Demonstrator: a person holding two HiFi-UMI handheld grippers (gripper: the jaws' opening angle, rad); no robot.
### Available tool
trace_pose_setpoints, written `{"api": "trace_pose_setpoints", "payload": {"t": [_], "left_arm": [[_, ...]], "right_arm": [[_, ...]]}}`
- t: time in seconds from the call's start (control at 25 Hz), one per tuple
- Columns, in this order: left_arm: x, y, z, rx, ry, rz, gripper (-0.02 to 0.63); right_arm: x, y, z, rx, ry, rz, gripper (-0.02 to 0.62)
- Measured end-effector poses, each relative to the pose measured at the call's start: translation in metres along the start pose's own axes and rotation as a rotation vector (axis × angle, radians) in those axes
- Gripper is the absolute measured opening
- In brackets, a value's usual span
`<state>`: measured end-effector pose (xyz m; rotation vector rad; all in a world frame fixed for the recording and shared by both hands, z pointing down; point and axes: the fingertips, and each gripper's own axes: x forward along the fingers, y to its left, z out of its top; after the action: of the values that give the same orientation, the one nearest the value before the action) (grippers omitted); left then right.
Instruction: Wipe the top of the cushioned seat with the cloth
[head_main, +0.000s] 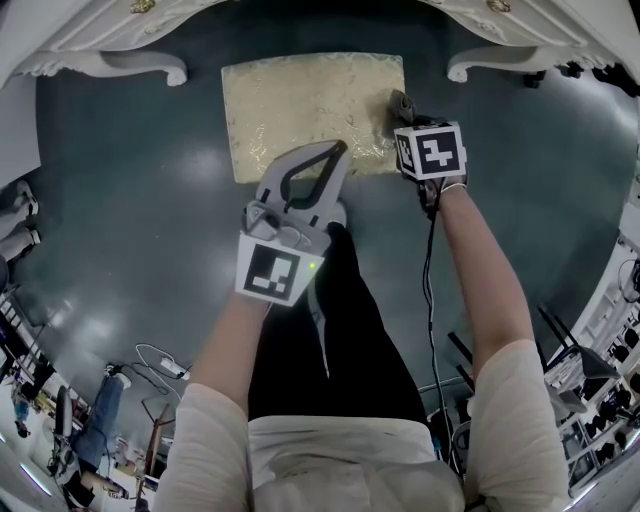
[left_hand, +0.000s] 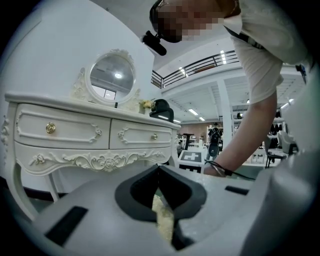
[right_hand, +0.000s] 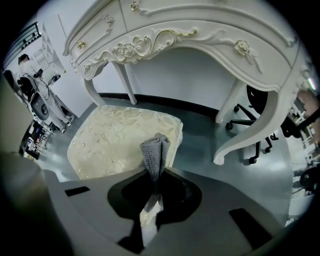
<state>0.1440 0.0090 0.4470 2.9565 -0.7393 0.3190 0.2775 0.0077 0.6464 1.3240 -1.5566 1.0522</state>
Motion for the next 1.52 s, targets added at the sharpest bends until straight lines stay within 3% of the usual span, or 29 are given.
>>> {"api": "trace_pose_setpoints", "payload": {"t": [0.16, 0.36, 0.8, 1.04, 1.52], "left_arm": [[-0.01, 0.002, 0.007, -0.001, -0.006, 0.022, 0.003], [-0.029, 0.007, 0.007, 0.004, -0.003, 0.041, 0.003], [-0.091, 0.052, -0.012, -0.005, 0.024, 0.166, 0.003], [-0.124, 0.076, -0.026, -0.035, 0.043, 0.244, 0.003], [-0.142, 0.089, -0.038, -0.048, 0.049, 0.286, 0.003]], "right_arm": [[-0.015, 0.015, 0.016, -0.012, -0.051, 0.039, 0.031], [-0.021, 0.073, 0.039, -0.063, -0.093, 0.151, 0.031], [0.009, 0.226, 0.036, -0.183, -0.049, 0.384, 0.031], [0.02, 0.293, 0.035, -0.198, -0.015, 0.49, 0.031], [0.042, 0.304, 0.022, -0.107, 0.047, 0.513, 0.031]]}}
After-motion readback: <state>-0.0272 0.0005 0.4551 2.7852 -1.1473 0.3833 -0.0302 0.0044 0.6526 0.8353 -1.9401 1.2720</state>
